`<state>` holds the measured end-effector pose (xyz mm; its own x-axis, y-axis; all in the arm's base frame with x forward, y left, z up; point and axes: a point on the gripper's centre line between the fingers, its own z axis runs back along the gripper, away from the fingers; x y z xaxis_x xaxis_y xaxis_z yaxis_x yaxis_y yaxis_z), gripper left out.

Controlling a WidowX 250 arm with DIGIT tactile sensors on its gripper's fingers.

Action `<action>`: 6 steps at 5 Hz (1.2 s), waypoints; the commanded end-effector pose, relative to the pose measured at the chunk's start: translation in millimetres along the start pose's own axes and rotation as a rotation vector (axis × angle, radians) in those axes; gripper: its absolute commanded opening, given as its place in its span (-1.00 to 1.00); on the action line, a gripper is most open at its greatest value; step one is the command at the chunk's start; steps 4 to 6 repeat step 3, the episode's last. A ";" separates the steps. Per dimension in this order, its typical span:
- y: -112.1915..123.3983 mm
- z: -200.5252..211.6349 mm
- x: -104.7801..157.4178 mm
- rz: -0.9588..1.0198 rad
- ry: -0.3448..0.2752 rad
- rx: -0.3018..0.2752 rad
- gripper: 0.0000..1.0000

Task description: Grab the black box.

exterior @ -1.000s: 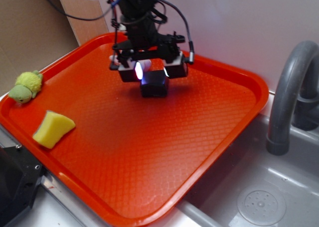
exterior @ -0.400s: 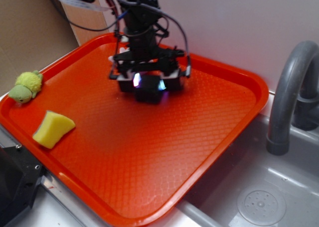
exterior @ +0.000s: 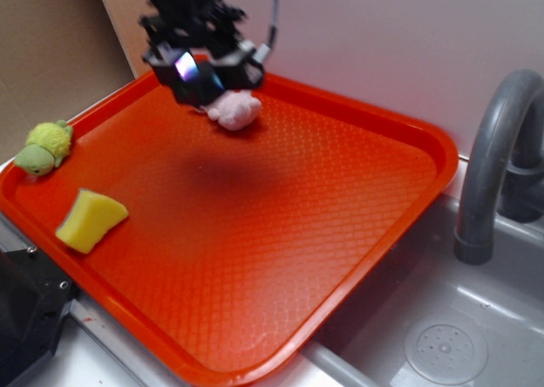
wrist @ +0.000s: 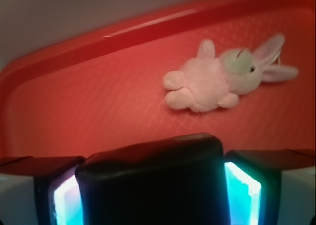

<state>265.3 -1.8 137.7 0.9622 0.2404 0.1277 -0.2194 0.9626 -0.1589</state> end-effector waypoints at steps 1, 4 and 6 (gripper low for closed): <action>-16.1 122.3 -15.7 -0.175 -0.069 0.014 -1.00; -17.8 120.9 -27.5 -0.145 -0.064 0.020 -1.00; -17.8 120.9 -27.5 -0.145 -0.064 0.020 -1.00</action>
